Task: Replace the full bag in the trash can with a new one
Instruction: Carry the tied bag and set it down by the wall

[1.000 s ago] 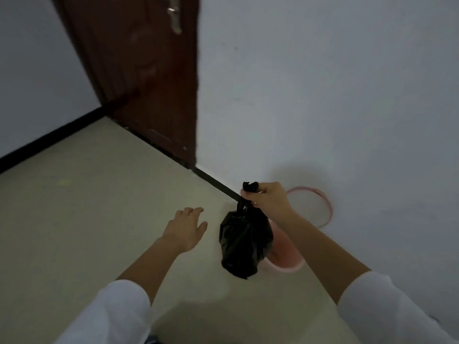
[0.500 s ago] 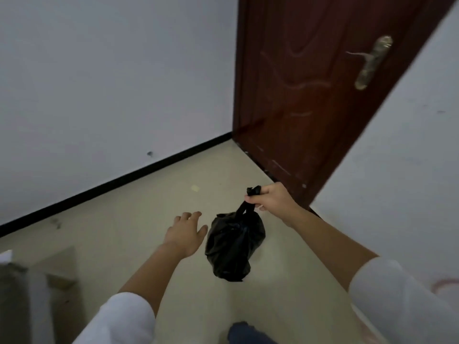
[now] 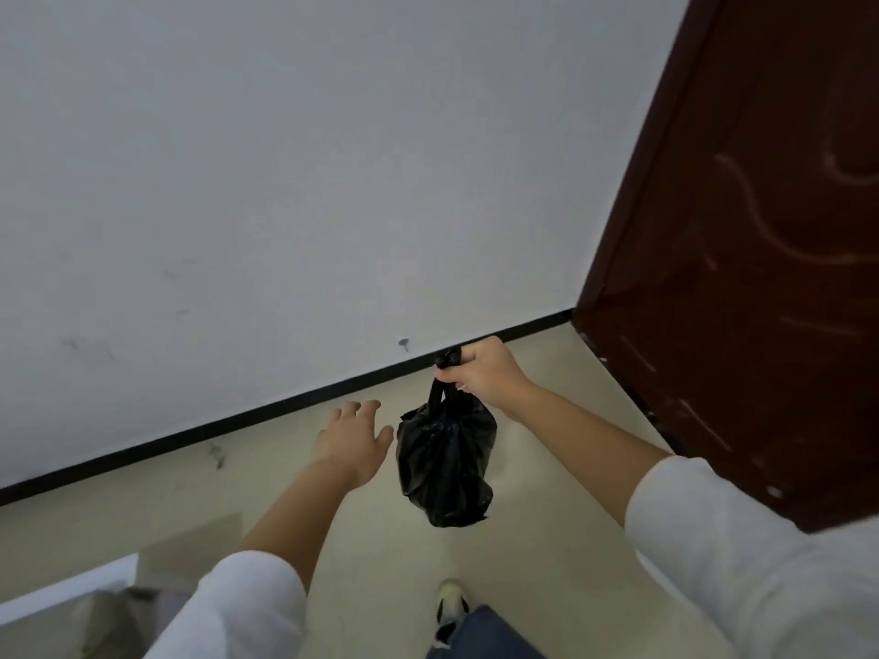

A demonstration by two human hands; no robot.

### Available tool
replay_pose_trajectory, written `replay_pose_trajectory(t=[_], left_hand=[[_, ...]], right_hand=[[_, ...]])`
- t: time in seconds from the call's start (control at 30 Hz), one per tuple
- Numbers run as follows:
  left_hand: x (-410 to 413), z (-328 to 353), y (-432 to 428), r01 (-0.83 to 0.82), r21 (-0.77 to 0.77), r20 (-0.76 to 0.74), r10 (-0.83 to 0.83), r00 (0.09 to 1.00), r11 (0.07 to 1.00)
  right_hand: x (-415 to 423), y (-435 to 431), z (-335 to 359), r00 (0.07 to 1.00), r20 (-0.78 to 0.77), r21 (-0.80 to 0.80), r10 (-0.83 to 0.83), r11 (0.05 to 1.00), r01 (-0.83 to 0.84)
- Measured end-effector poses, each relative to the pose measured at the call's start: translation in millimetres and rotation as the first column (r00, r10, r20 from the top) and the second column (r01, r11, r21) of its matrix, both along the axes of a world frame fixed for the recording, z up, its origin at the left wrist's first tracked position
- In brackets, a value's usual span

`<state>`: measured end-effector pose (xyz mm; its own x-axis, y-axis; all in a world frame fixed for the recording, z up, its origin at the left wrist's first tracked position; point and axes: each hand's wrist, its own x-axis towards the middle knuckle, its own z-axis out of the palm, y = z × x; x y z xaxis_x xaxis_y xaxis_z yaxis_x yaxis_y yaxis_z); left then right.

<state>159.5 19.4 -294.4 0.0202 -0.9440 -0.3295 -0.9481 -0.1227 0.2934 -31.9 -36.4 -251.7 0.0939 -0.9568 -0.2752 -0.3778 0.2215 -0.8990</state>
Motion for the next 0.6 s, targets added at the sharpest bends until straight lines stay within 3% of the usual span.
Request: replay_pose_trajectory(t=[0.3, 0.47, 0.6], left_hand=[[107, 4, -164, -0.024, -0.061, 0.046, 0.027, 0.999, 0.998], [160, -17, -261, 0.085, -0.006, 0.088, -0.084, 0.993, 0.996], [207, -31, -346, 0.291, -0.007, 0.199, -0.284, 0.938, 0.957]], right_hand=[[97, -165, -2, 0.998, 0.024, 0.089, 0.051, 0.995, -0.053], [138, -231, -36, 0.998, 0.035, 0.17, -0.047, 0.985, 0.041], [172, -276, -70, 0.974, 0.037, 0.272, -0.221, 0.941, 0.204]])
